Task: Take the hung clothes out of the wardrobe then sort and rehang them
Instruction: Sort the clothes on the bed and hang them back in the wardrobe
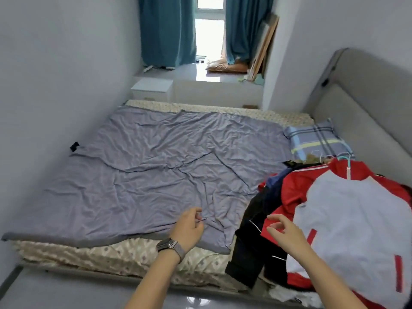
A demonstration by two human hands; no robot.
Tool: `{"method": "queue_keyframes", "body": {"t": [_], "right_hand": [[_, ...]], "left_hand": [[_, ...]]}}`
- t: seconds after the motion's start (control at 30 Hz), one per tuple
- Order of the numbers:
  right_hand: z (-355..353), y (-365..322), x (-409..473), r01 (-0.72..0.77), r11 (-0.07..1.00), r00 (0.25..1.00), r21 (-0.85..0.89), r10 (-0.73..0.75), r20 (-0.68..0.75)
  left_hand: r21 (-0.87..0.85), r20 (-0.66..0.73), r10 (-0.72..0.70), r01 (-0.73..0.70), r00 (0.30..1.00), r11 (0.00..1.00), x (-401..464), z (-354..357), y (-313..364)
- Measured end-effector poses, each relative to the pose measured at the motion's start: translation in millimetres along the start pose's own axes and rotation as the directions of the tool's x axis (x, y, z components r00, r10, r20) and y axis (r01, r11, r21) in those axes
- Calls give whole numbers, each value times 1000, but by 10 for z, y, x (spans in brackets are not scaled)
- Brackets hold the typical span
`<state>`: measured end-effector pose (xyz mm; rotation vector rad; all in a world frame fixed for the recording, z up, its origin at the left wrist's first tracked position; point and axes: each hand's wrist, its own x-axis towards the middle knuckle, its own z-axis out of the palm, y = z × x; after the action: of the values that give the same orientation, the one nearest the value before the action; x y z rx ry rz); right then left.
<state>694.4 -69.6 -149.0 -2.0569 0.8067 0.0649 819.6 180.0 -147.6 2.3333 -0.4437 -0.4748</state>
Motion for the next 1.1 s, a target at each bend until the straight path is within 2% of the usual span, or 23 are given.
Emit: {"method": "queue_keyframes", "body": {"t": [0.27, 0.37, 0.53, 0.67, 0.83, 0.97, 1.1], "right_hand": [[-218, 708, 76, -221, 964, 961, 147, 241, -138], [-499, 1051, 199, -250, 947, 941, 203, 287, -178], [-1086, 1728, 577, -288, 905, 923, 313, 349, -160], [-1719, 2260, 1039, -292, 894, 927, 340, 352, -129], [-2627, 2734, 1572, -294, 918, 942, 267, 325, -82], [-3129, 2995, 1989, -284, 931, 951, 231, 304, -57], [-3295, 3160, 2323, -271, 930, 954, 249, 293, -56]], "left_hand": [[38, 148, 98, -105, 984, 994, 698, 588, 146], [43, 213, 134, -146, 968, 988, 841, 1006, 435], [48, 273, 144, -163, 951, 986, 1086, 1804, 1065], [30, 246, 99, -110, 964, 993, 1307, 2441, 1660], [-9, 188, -1, 2, 982, 1000, 1600, 3084, 2378], [-28, 159, 1, 3, 987, 1000, 1979, 3426, 3006], [-13, 146, 14, -12, 989, 1000, 2326, 3597, 3356]]}}
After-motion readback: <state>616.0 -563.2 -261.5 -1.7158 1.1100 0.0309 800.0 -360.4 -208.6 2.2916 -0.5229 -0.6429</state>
